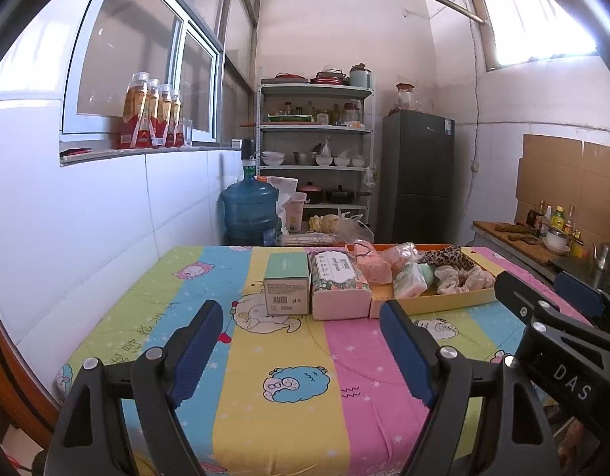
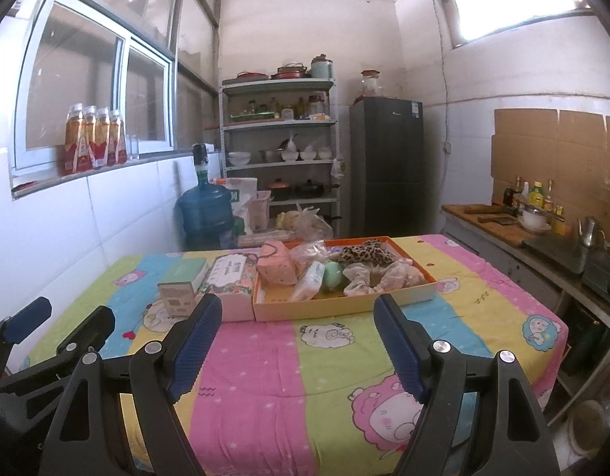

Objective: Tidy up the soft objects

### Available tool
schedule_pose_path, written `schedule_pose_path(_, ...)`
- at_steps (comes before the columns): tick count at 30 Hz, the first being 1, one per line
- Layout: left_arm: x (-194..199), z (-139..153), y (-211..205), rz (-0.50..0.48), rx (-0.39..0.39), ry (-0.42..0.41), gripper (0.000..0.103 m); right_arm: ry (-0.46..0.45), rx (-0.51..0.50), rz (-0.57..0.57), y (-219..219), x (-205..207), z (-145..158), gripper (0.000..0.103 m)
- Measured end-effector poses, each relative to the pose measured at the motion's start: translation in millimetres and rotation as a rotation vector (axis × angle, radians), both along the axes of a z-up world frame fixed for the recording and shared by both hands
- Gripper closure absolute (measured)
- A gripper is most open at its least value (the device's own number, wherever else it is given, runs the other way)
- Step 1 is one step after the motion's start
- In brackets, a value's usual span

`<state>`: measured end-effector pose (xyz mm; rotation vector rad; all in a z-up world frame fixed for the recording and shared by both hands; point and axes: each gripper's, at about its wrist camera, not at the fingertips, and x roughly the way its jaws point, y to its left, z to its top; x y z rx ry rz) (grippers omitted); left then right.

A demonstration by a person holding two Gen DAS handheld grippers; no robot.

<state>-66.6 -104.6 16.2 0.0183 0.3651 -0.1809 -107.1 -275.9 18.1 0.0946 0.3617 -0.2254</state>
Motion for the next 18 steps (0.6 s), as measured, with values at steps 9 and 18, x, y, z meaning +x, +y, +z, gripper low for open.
schedule_pose_path(9,-0.4,-0.1,-0.7,0.0,0.0,0.0,0.021,0.001,0.0,0.0,-0.1,0.0,-0.1,0.023)
schedule_pose_path(18,-0.7,-0.4,-0.9,0.001,0.003,-0.002,0.021,-0.002,-0.002,-0.008,2.4,1.6,0.5,0.023)
